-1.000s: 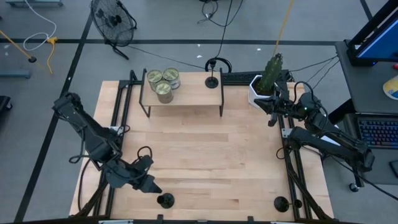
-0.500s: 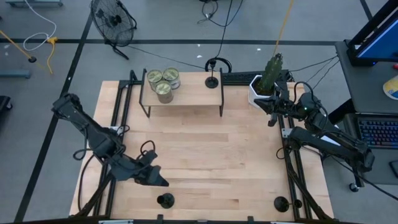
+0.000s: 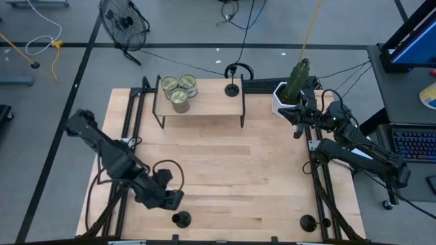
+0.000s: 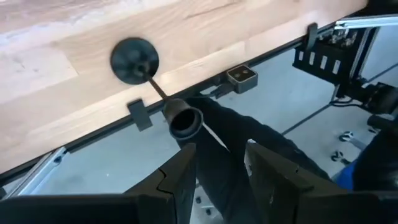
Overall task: Pick & Place candle stick holders
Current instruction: Put the left black candle holder on the shelf
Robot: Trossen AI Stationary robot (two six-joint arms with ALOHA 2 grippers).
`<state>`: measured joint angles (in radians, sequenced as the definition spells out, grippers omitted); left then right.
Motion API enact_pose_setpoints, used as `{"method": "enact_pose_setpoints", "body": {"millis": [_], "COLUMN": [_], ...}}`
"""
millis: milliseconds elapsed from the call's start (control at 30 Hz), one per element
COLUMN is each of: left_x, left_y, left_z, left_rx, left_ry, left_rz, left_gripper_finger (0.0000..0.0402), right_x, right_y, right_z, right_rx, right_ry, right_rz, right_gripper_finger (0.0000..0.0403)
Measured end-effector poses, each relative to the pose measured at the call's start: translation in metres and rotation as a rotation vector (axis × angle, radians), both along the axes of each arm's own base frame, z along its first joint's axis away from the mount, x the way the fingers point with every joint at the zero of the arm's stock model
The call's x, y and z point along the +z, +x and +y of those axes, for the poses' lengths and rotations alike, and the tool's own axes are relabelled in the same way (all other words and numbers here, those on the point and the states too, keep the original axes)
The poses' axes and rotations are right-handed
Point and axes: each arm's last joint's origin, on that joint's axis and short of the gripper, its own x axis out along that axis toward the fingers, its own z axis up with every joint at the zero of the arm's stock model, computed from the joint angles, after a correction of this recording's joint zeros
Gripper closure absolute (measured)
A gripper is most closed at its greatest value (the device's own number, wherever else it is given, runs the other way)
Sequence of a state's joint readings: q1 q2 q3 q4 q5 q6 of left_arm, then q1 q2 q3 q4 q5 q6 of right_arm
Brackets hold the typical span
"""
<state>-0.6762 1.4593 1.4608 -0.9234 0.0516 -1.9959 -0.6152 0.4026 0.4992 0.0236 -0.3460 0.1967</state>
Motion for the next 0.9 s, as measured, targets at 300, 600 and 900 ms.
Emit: {"method": "enact_pose_setpoints", "body": {"millis": [300,600,900], "left_x": [-0.019,-0.02,-0.02], "left_y": [0.011,0.009,0.01], "left_z": [-0.014,-0.014,-0.015], "left_rx": [-0.054,-0.042,-0.032], "left_ry": [-0.022,-0.005,-0.021], "left_rz": [0.096,0.116,0.108], "left_gripper_finger": [0.0259,0.0259,0.0259], "right_x": [0.0,-0.001,-0.001], "right_y": [0.0,0.0,0.0], "right_z": [0.0,0.0,0.0], "right_rx": [0.0,0.0,0.0], "right_ry": [0.0,0.006,0.006], "right_rz": [0.0,0.008,0.008], "right_gripper_finger": [0.0403,0.0403,0.0403]}}
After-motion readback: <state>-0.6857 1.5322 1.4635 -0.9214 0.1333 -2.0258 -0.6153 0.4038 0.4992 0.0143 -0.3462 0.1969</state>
